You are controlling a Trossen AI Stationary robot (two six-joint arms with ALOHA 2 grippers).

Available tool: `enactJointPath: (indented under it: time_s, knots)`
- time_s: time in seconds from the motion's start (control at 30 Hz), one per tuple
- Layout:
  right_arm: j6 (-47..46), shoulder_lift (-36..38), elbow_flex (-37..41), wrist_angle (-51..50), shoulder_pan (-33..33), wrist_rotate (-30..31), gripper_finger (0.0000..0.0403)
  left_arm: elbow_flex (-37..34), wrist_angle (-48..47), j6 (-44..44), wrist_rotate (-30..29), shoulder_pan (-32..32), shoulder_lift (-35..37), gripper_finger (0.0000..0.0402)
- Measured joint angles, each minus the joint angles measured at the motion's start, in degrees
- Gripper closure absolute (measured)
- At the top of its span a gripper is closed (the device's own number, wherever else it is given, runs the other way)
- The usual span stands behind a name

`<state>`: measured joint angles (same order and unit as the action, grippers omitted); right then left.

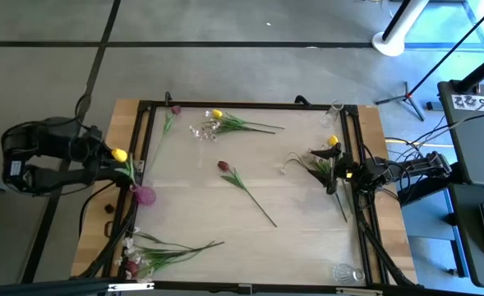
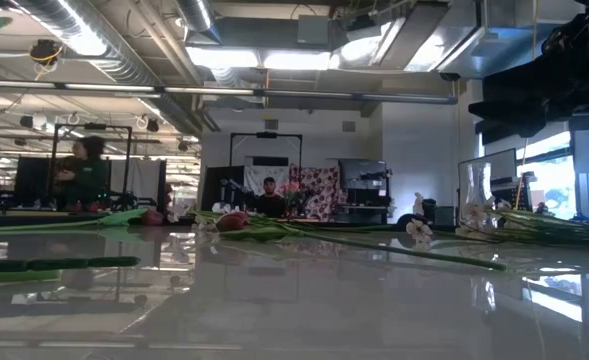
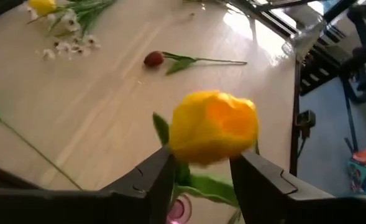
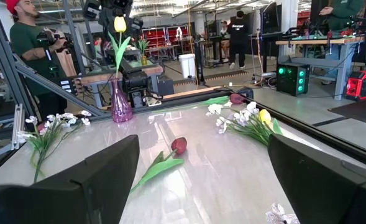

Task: Sort flowers into vase by color
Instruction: Put the top left yellow tulip into the purple flower vase, then adjust the purple flower vase

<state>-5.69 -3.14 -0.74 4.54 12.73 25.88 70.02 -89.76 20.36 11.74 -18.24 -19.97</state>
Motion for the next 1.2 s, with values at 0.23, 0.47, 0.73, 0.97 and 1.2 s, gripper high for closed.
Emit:
enactJointPath:
  time_s: [0.23, 0.47, 0.73, 0.97, 1.2]
  knots:
    - [0.0, 0.0, 0.0, 0.0, 0.0, 0.0, 0.0049, 4.1, -0.2, -1.5, -0.2, 0.0, -6.6, 0.0234]
    - [0.0, 0.0, 0.0, 0.0, 0.0, 0.0, 0.0049, 7.3, -0.2, 2.5, 7.1, 0.0, -9.6, 0.0211]
    - [0.0, 0.0, 0.0, 0.0, 0.0, 0.0, 0.0049, 8.0, -0.3, 10.1, 18.2, 0.0, -9.5, 0.0208]
    - [0.0, 0.0, 0.0, 0.0, 0.0, 0.0, 0.0049, 7.8, -0.3, 15.3, 22.7, 0.1, -8.4, 0.0208]
    - [0.0, 0.0, 0.0, 0.0, 0.0, 0.0, 0.0049, 3.9, -0.2, 25.2, 25.3, 0.0, -3.9, 0.0207]
